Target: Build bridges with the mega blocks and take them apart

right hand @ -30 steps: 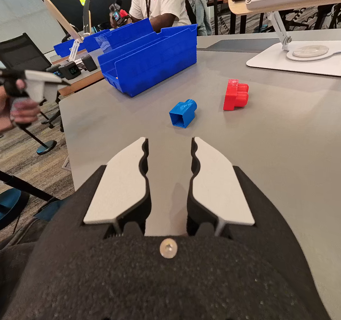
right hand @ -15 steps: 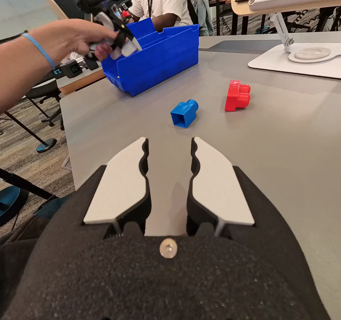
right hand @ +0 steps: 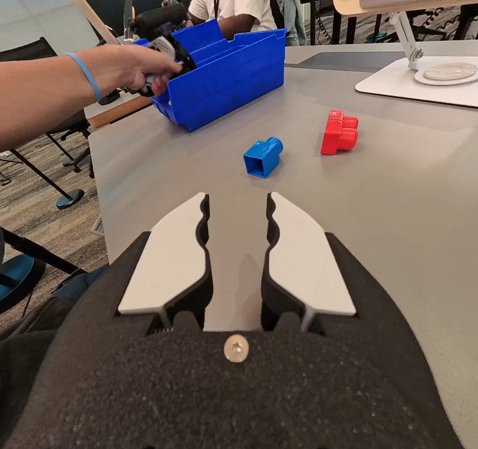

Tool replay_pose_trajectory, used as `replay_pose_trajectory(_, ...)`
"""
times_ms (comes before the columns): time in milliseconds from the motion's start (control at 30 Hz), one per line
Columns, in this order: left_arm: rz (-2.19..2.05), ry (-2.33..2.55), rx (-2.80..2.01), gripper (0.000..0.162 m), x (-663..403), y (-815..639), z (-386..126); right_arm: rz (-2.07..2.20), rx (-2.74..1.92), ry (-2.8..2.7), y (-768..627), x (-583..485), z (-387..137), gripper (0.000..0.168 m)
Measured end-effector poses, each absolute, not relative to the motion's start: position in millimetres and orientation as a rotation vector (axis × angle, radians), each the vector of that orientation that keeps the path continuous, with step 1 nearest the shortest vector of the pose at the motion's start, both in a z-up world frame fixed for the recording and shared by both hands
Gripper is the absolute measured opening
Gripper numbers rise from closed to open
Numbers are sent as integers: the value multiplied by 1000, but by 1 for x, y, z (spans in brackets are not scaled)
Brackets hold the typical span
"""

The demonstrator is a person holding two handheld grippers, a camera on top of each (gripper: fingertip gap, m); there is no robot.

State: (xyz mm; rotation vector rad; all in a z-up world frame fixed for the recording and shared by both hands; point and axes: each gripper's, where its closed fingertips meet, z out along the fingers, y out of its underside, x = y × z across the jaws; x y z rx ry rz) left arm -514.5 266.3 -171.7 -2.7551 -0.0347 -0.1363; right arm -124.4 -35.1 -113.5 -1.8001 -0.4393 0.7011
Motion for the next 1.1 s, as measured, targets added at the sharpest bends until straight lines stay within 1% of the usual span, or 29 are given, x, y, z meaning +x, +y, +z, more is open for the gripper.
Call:
replay_pose_trajectory(167,-163,32,-2731,28,-513,262,-160,703,-1803,-440,-35,-125,-114,42)
replay_pose_trajectory(233,-209,54,-2685,28,-512,259,-147,699,-1801,-441,-35,-125,-114,42)
replay_pose_trajectory(367,-255,195,-2505,28,-502,242,-96,697,-1802,-441,-35,-125,-114,42)
replay_pose_trajectory(467,-355,404,-2287,28,-470,210,-48,704,-1798,-432,-35,-124,-113,41)
replay_pose_trajectory(567,-416,664,-2126,28,-423,158,-27,707,-1792,-426,-35,-123,-112,41)
replay_pose_trajectory(633,-515,876,-2049,28,-378,115,-36,702,-1790,-426,-35,-123,-112,41)
replay_pose_trajectory(667,-560,984,-2045,28,-358,94,-49,698,-1790,-428,-35,-123,-112,41)
replay_pose_trajectory(733,-578,1144,-2098,28,-329,63,-86,687,-1792,-433,-35,-124,-112,41)
replay_pose_trajectory(833,-443,1244,-2188,28,-310,51,-134,676,-1793,-436,-35,-124,-113,41)
replay_pose_trajectory(900,-415,1469,-2081,28,-297,44,-145,675,-1794,-437,-36,-124,-113,41)
replay_pose_trajectory(967,-536,1664,-1965,28,-279,32,-144,672,-1794,-439,-36,-125,-113,41)
replay_pose_trajectory(1033,-620,1766,-1975,28,-269,31,-145,669,-1796,-440,-36,-125,-113,41)
replay_pose_trajectory(1100,-582,1857,-1974,28,-264,40,-152,669,-1798,-443,-36,-125,-114,41)
